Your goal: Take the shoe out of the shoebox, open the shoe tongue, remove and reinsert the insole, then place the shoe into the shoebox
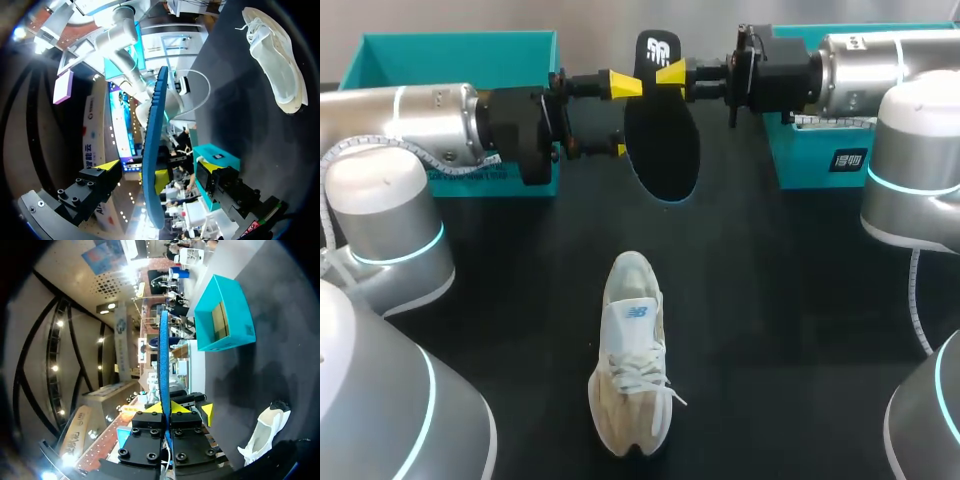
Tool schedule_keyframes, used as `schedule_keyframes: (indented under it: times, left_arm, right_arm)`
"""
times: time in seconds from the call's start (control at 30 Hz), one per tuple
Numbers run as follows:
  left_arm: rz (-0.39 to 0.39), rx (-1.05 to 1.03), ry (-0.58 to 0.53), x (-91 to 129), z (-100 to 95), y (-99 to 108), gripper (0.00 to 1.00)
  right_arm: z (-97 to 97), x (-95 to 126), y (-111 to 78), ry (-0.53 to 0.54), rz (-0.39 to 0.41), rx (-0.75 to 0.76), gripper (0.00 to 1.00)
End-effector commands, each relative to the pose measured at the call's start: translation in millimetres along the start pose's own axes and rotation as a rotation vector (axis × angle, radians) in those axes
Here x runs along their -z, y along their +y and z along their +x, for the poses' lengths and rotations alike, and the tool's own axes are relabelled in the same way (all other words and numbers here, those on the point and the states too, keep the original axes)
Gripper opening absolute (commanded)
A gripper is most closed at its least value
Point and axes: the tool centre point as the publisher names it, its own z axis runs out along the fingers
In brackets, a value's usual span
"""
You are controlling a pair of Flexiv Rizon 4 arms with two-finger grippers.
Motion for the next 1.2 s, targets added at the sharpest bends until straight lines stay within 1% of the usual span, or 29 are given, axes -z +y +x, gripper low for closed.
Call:
schedule_keyframes:
  times: [0.03,0.07,0.1,0.2,0.23,0.33,0.37,0.4,0.5,0.57,0.63,0.73,0.8,0.83,0.93,1.07,1.13,1.17,1.2]
  left_arm:
    - [-0.002,-0.003,-0.008,-8.9,-2.9,1.3,0.8]
    - [0.0,-0.005,-0.009,-10.0,-3.9,1.0,0.77]
    - [0.001,-0.007,-0.009,-11.1,-4.6,0.7,0.76]
    - [0.004,-0.01,-0.01,-13.9,-6.9,-0.3,0.57]
    - [0.005,-0.01,-0.011,-14.5,-7.8,-0.8,0.55]
    - [0.008,-0.016,-0.009,-16.0,-9.4,-1.1,0.56]
    - [0.008,-0.018,-0.008,-16.6,-9.6,-1.1,0.55]
    - [0.008,-0.019,-0.007,-17.1,-9.9,-1.0,0.51]
    - [0.009,-0.022,-0.008,-18.0,-11.5,-0.9,0.46]
    - [0.01,-0.025,-0.006,-18.3,-12.1,-1.0,0.41]
    - [0.009,-0.027,-0.004,-18.6,-12.3,-1.0,0.32]
    - [0.008,-0.031,0.0,-19.7,-12.2,-0.4,0.29]
    - [0.007,-0.034,0.002,-20.4,-12.1,-0.1,0.21]
    - [0.007,-0.035,0.003,-20.7,-12.1,0.0,0.2]
    - [0.006,-0.037,0.005,-22.5,-12.1,0.8,0.21]
    - [0.008,-0.042,0.01,-24.6,-12.3,1.0,0.18]
    - [0.009,-0.044,0.011,-25.5,-12.0,0.6,0.11]
    - [0.01,-0.045,0.013,-26.0,-11.6,0.4,0.04]
    - [0.01,-0.045,0.014,-26.5,-11.2,0.3,0.0]
  right_arm:
    - [0.2,-1.5,0.5,-0.002,0.0,-0.001,0.0]
    - [0.2,-1.5,0.5,-0.002,0.0,-0.001,0.0]
    - [0.2,-1.5,0.5,-0.002,0.0,-0.001,0.0]
    - [0.2,-1.5,0.5,-0.002,0.0,-0.001,0.0]
    - [0.2,-1.5,0.5,-0.002,0.0,-0.001,0.0]
    - [0.2,-1.5,0.5,-0.002,0.0,-0.001,0.0]
    - [0.2,-1.5,0.5,-0.002,0.0,-0.001,0.0]
    - [0.2,-1.5,0.5,-0.002,0.0,-0.001,0.0]
    - [0.2,-1.5,0.5,-0.002,0.0,-0.001,0.0]
    - [0.2,-1.5,0.5,-0.002,0.0,-0.001,0.0]
    - [0.2,-1.5,0.5,-0.002,0.0,-0.001,0.0]
    - [0.2,-1.5,0.5,-0.002,0.0,-0.001,0.0]
    - [0.2,-1.5,0.5,-0.002,0.0,-0.001,0.0]
    - [0.2,-1.5,0.5,-0.002,0.0,-0.001,0.0]
    - [0.2,-1.5,0.5,-0.002,0.0,-0.001,0.0]
    - [0.2,-1.5,0.5,-0.002,0.0,-0.001,0.0]
    - [0.2,-1.5,0.5,-0.002,0.0,-0.001,0.0]
    - [0.2,-1.5,0.5,-0.002,0.0,-0.001,0.0]
    - [0.2,-1.5,0.5,-0.002,0.0,-0.001,0.0]
